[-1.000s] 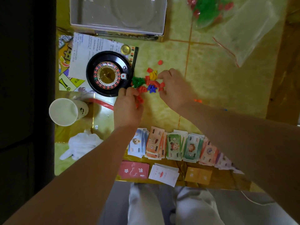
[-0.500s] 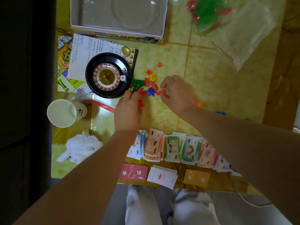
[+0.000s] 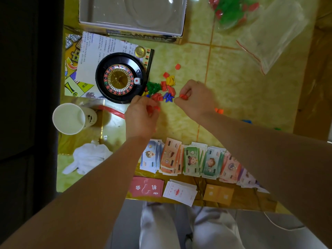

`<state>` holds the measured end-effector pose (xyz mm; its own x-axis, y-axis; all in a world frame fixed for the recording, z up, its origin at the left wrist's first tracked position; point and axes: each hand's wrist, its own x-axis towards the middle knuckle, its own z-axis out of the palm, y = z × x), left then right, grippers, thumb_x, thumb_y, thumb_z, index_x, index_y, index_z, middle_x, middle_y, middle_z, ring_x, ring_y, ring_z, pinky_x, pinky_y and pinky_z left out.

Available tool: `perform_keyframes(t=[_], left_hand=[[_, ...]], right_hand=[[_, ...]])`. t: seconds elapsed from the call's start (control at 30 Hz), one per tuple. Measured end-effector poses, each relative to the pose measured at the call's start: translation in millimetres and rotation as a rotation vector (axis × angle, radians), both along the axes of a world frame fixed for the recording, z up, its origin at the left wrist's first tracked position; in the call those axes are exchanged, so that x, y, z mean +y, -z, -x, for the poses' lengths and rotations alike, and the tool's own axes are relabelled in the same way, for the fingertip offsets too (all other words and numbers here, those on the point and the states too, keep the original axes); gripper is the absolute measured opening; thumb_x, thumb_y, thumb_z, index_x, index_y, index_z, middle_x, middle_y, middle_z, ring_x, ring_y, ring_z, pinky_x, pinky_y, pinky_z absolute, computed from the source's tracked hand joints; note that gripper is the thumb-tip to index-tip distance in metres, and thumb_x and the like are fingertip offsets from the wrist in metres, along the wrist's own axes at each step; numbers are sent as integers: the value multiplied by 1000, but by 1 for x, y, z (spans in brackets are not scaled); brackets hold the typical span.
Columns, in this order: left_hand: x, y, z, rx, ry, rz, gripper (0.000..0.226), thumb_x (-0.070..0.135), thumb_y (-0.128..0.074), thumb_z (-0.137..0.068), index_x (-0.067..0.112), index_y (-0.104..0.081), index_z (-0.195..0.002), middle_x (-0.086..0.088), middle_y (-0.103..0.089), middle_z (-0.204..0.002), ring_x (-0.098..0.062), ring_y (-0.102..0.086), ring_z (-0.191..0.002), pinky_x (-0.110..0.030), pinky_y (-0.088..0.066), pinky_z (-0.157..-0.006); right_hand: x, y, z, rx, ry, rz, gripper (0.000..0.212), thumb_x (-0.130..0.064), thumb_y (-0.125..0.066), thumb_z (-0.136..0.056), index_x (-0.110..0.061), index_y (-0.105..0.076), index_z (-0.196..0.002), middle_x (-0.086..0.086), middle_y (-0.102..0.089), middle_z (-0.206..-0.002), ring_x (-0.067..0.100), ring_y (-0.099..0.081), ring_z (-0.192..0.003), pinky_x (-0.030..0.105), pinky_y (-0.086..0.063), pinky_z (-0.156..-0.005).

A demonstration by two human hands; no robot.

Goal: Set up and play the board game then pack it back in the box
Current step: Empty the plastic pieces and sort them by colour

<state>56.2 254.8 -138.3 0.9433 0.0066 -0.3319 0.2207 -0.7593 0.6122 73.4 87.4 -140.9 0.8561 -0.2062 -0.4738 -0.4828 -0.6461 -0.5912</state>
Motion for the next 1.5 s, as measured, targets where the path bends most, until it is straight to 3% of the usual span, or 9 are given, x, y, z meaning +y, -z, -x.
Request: perform_keyframes(t=[0.2, 0.3, 0.5, 0.7, 0.83, 0.97, 1.1, 1.23, 1.5], left_hand=[[4, -4, 3, 157, -460, 498, 10, 7, -63, -86, 16, -68, -85, -6, -70, -84, -12, -62, -70, -18, -48, -55], [3, -10, -1, 207, -722, 747, 19, -2, -56, -90, 14, -65, -83, -6, -63, -76, -9, -52, -59, -17, -42, -51], [2, -22, -9, 400, -1106, 1174, 30, 2, -32, -91, 11, -60, -98, 0, -52, -64, -9, -39, -47, -18, -30, -42], [11, -23, -4, 545, -1163, 1370, 33, 15, -29, -93, 18, -60, -81, 7, -34, -53, -8, -18, -36, -19, -14, -34], [14, -22, -3, 613, -1106, 1276, 35, 26, -35, -97, 18, -63, -77, 8, -32, -51, -7, -17, -34, -19, -12, -35], [15, -18, -4, 601, -965, 985, 34, 29, -43, -98, 19, -60, -69, 7, -46, -54, -6, -29, -35, -17, -19, -33], [6, -18, -2, 439, -591, 461, 16, 23, -64, -88, 10, -67, -78, 0, -56, -61, -12, -53, -44, -19, -42, -37], [-9, -12, -4, 375, -348, 21, 28, 47, -71, -76, 27, -60, -91, 5, -68, -85, -25, -69, -70, -37, -56, -69], [-16, -12, -8, 201, -146, -267, 24, 42, -55, -91, 22, -65, -101, -2, -68, -96, -27, -62, -93, -29, -32, -65]], right_hand=[[1, -23, -4, 269, 669, -753, 25, -1, -34, -85, -9, -46, -66, 6, -44, -62, 19, -48, -48, 25, -34, -45], [1, -30, -2, 348, 696, -876, 26, -1, -25, -81, -10, -42, -63, 7, -44, -63, 18, -41, -47, 23, -26, -45], [16, -30, 0, 420, 475, -604, 29, 3, -34, -82, -8, -49, -59, 8, -43, -60, 16, -35, -46, 22, -27, -43], [34, -7, 18, 197, -129, -91, 10, -42, -62, -82, -34, -57, -79, -12, -58, -74, 13, -58, -69, 28, -46, -64], [50, -5, 21, 145, -359, 188, 28, -37, -66, -87, -22, -55, -108, 0, -63, -91, 24, -63, -84, 30, -39, -63], [51, -9, 21, 116, -404, 284, 22, -35, -57, -92, -18, -60, -106, 4, -67, -94, 25, -64, -84, 29, -41, -63], [40, -8, 19, 160, -155, -46, 27, -27, -43, -95, -13, -60, -80, 2, -57, -67, 19, -50, -60, 29, -37, -56], [26, -11, 10, 329, 386, -605, 32, -9, -36, -86, -9, -49, -57, 5, -49, -48, 14, -37, -37, 19, -26, -40], [14, -16, -1, 200, 293, -430, 36, -1, -43, -84, -14, -56, -53, -6, -40, -40, 5, -29, -35, 18, -22, -38]])
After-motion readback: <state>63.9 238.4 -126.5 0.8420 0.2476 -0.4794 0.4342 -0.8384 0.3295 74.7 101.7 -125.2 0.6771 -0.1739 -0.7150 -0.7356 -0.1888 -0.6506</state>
